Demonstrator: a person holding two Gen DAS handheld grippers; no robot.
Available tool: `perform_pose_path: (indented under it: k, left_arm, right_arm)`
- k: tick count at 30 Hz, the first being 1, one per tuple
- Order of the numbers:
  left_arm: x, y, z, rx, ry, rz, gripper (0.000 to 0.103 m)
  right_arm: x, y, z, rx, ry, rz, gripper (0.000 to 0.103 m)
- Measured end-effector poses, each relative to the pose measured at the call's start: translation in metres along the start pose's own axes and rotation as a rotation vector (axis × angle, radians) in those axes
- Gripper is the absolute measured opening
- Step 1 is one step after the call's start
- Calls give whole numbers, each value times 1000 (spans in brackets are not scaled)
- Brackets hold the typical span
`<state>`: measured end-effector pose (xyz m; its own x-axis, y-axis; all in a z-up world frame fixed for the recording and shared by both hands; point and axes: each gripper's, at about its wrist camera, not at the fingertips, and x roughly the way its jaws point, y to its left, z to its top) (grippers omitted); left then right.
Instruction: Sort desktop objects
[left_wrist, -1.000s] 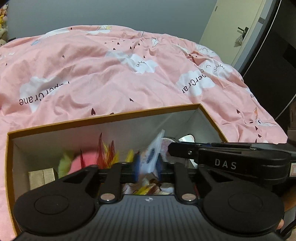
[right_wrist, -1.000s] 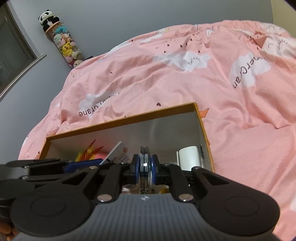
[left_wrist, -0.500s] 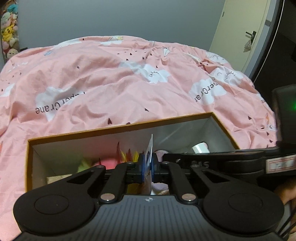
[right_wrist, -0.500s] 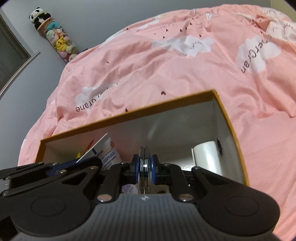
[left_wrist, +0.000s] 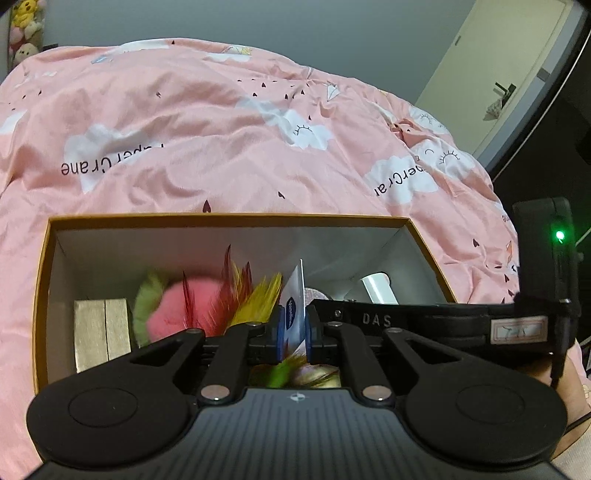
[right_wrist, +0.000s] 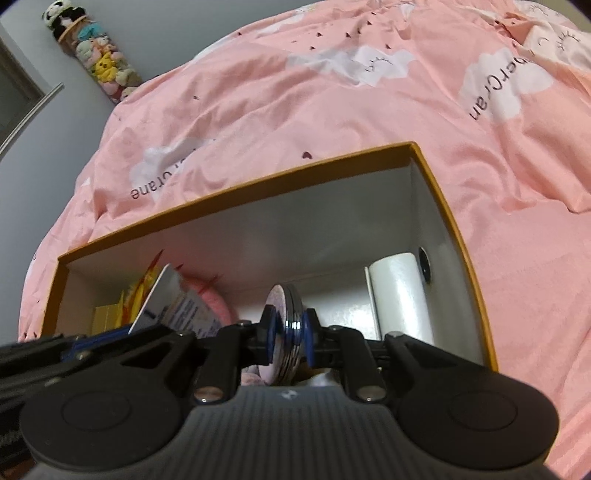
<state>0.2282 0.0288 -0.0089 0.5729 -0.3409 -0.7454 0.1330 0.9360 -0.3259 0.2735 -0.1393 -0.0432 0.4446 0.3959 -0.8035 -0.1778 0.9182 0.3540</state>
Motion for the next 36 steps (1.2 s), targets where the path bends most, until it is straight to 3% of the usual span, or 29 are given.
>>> perform_pose_path:
  k: [7,10,18,25,32,34,36]
  left_arm:
    - [-4,1,-2,-57,-98,70,7]
    - [-7,3,0,-67,-126,52,5]
    - [-10,-5,-4,-24,-117,60,6]
    - [-39,-22,-11,51,-176,93,8]
    - [-79,-32,-26,54,-249,154,31]
    - [-90,-35,-33,63,-280,173,40]
    - [-100,-38,-41,76,-310,197,57]
  right_arm:
    - [6,5,2,-34,5,-23,20]
    - [4,9,-1,-79,-2,-66,22]
    - [-18,9,-3,-107,-64,-90,23]
    - [-63,13,-12,-145,-169,-67,24]
    - [-119,26,-44,-242,-317,-49,33]
    - [-133,30,-56,-264,-358,-48,37]
    - [-147,34,-71,-289,-397,-43,40]
